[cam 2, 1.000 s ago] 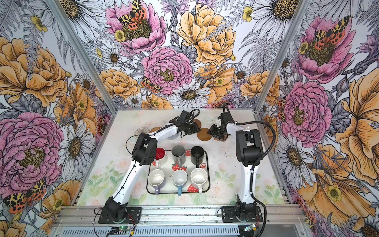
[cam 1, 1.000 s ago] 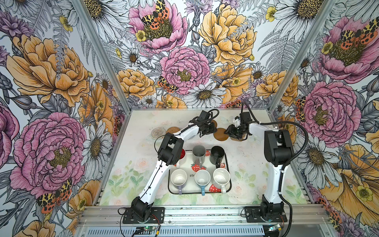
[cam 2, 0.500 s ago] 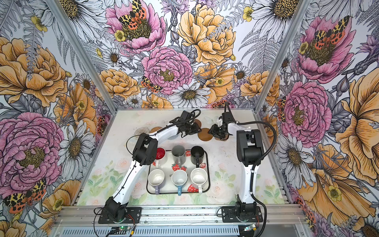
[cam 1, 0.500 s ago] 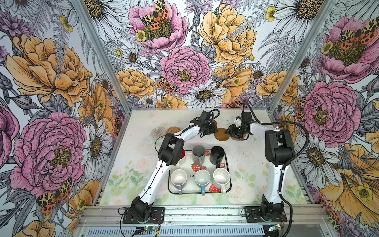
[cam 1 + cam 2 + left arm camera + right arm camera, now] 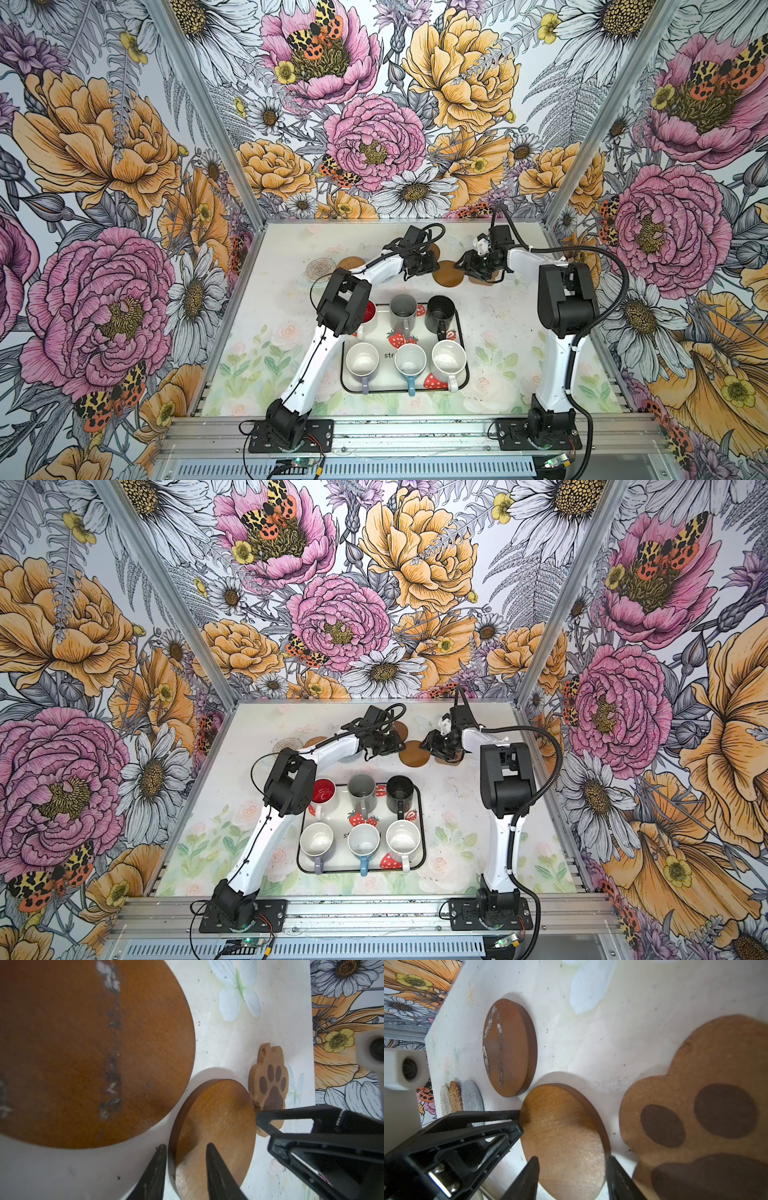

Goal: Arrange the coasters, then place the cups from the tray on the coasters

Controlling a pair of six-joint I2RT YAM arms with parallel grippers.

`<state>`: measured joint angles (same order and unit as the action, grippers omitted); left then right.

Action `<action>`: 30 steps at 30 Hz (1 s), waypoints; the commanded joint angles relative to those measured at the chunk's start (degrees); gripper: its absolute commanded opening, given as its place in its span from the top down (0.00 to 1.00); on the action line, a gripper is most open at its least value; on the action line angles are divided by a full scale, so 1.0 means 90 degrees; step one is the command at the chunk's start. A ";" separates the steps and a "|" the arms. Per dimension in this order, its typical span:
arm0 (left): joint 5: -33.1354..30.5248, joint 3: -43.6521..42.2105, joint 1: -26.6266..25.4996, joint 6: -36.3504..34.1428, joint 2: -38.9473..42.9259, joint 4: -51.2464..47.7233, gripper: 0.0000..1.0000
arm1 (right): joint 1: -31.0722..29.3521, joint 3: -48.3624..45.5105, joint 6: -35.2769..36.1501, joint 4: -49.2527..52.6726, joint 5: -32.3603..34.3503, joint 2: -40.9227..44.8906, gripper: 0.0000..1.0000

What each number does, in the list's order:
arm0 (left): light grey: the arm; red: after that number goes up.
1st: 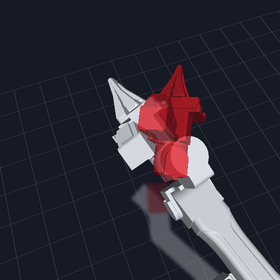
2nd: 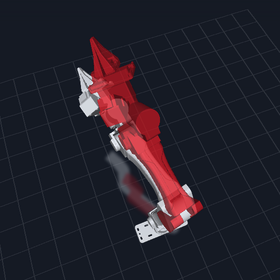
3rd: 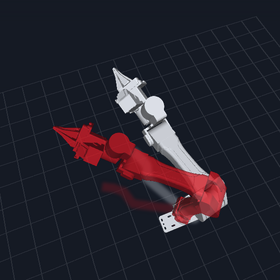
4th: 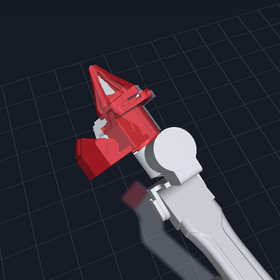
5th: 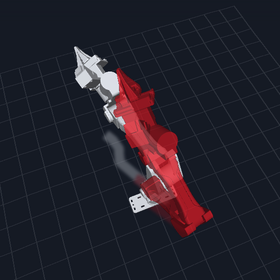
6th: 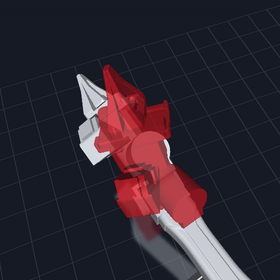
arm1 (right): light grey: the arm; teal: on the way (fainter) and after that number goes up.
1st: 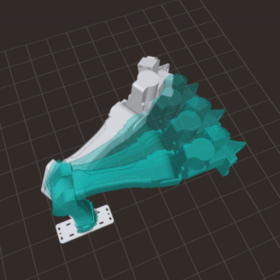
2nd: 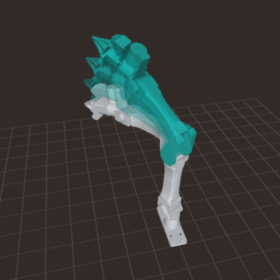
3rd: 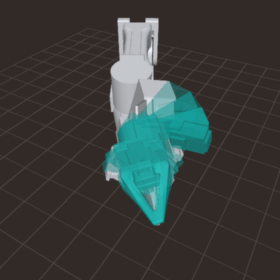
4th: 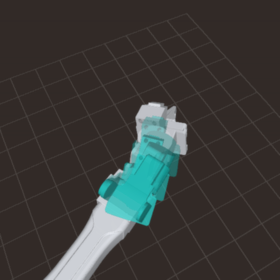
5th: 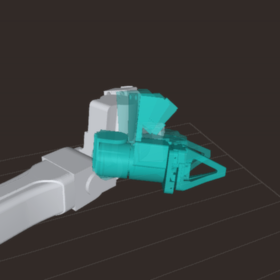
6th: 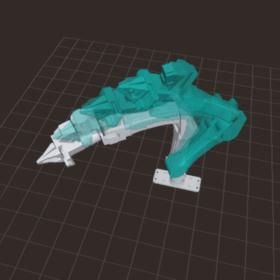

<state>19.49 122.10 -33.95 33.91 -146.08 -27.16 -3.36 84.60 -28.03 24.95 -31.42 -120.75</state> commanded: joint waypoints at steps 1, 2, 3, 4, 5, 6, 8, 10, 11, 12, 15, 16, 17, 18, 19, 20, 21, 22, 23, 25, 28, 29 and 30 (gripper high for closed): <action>-0.0161 -0.0066 -0.0010 -0.0226 0.0469 0.0000 0.65 | 0.0026 -0.0005 0.0009 -0.0080 -0.0125 0.0397 0.46; -0.0172 -0.0057 0.0003 -0.0242 0.0474 0.0000 0.65 | 0.0021 0.0002 0.0009 -0.0077 -0.0139 0.0413 0.46; -0.0164 -0.0018 -0.0011 -0.0242 0.0460 0.0000 0.65 | 0.0035 0.0005 0.0001 -0.0082 -0.0145 0.0427 0.46; -0.0136 0.0027 -0.0006 -0.0243 0.0431 0.0000 0.65 | 0.0034 0.0005 0.0001 -0.0078 -0.0165 0.0453 0.46; -0.0089 0.0071 -0.0004 -0.0234 0.0404 -0.0001 0.65 | 0.0041 -0.0002 0.0001 -0.0077 -0.0164 0.0477 0.46; -0.0043 0.0126 -0.0005 -0.0216 0.0366 -0.0003 0.65 | 0.0041 -0.0005 0.0002 -0.0077 -0.0180 0.0517 0.46; 0.0029 0.0244 -0.0006 -0.0195 0.0284 -0.0005 0.65 | 0.0062 0.0000 0.0002 -0.0077 -0.0185 0.0570 0.46; 0.0099 0.0335 -0.0016 -0.0165 0.0192 0.0000 0.65 | 0.0079 0.0011 -0.0001 -0.0077 -0.0199 0.0623 0.47; 0.0124 0.0381 -0.0023 -0.0138 0.0154 0.0000 0.65 | 0.0089 0.0014 -0.0010 -0.0079 -0.0210 0.0653 0.47; 0.0133 0.0420 -0.0018 -0.0117 0.0111 -0.0004 0.65 | 0.0107 0.0005 -0.0009 -0.0077 -0.0219 0.0686 0.47; 0.0178 0.0512 -0.0043 -0.0087 0.0022 0.0000 0.65 | 0.0129 -0.0015 -0.0010 -0.0077 -0.0239 0.0753 0.47; 0.0182 0.0541 -0.0043 -0.0077 0.0002 -0.0001 0.65 | 0.0134 -0.0033 -0.0010 -0.0077 -0.0239 0.0775 0.47; 0.0188 0.0576 -0.0042 -0.0067 -0.0023 0.0000 0.65 | 0.0139 -0.0056 -0.0010 -0.0082 -0.0235 0.0791 0.47; 0.0198 0.0607 -0.0045 -0.0062 -0.0043 0.0000 0.65 | 0.0148 -0.0078 -0.0010 -0.0077 -0.0225 0.0809 0.47; 0.0206 0.0638 -0.0044 -0.0048 -0.0065 0.0000 0.65 | 0.0148 -0.0090 -0.0006 -0.0077 -0.0235 0.0821 0.47; 0.0236 0.0675 -0.0061 -0.0038 -0.0091 0.0000 0.65 | 0.0158 -0.0111 -0.0009 -0.0077 -0.0249 0.0838 0.47; 0.0252 0.0703 -0.0046 -0.0034 -0.0104 0.0000 0.65 | 0.0158 -0.0122 -0.0002 -0.0077 -0.0261 0.0839 0.47; 0.0259 0.0725 -0.0051 -0.0035 -0.0101 0.0000 0.65 | 0.0158 -0.0122 0.0001 -0.0077 -0.0275 0.0844 0.48; 0.0234 0.0738 -0.0043 -0.0045 -0.0083 0.0004 0.65 | 0.0159 -0.0110 -0.0010 -0.0088 -0.0280 0.0833 0.48; 0.0186 0.0775 0.0015 -0.0085 -0.0021 0.0000 0.65 | 0.0149 -0.0032 -0.0032 -0.0087 -0.0316 0.0766 0.48; 0.0106 0.0834 0.0155 -0.0149 0.0119 0.0000 0.65 | 0.0129 0.0162 -0.0116 -0.0087 -0.0356 0.0577 0.49; 0.0070 0.0847 0.0215 -0.0164 0.0169 0.0000 0.65 | 0.0112 0.0248 -0.0145 -0.0087 -0.0352 0.0514 0.49; 0.0039 0.0856 0.0283 -0.0179 0.0217 0.0000 0.65 | 0.0092 0.0348 -0.0181 -0.0090 -0.0337 0.0421 0.49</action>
<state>20.40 128.18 -33.28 33.08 -145.86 -27.62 -2.22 84.68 -28.64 24.99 -33.69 -115.81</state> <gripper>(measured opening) 0.352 0.512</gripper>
